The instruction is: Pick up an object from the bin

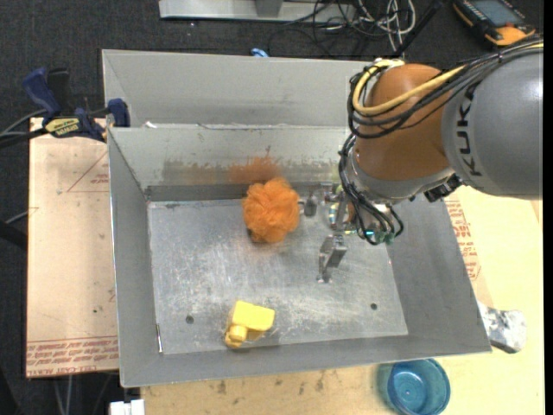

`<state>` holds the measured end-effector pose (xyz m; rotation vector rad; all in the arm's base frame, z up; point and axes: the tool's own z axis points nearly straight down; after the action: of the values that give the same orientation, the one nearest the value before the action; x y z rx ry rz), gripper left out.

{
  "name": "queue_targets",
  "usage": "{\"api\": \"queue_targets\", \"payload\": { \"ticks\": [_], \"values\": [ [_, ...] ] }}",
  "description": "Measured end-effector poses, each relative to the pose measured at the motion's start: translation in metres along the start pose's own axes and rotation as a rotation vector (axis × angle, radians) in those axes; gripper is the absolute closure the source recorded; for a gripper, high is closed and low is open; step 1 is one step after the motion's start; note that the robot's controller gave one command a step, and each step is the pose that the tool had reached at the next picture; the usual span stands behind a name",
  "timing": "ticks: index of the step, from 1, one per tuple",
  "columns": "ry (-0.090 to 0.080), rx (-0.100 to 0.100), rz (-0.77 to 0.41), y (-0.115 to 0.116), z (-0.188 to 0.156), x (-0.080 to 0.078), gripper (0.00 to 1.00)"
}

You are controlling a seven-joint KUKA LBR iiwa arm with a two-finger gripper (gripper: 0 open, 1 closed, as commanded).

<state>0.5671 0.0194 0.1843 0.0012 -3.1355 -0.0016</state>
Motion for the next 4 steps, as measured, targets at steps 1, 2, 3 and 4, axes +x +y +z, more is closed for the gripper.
{"api": "queue_targets", "payload": {
  "ticks": [1,2,3,4],
  "values": [
    [-0.007,0.000,0.000,0.000,-0.004,-0.002,0.00],
    [-0.004,0.001,0.020,0.029,-0.036,-0.040,0.00],
    [-0.010,0.001,0.028,0.023,0.074,-0.062,1.00],
    [-0.011,0.000,0.027,0.023,0.073,-0.062,1.00]
  ]
}}
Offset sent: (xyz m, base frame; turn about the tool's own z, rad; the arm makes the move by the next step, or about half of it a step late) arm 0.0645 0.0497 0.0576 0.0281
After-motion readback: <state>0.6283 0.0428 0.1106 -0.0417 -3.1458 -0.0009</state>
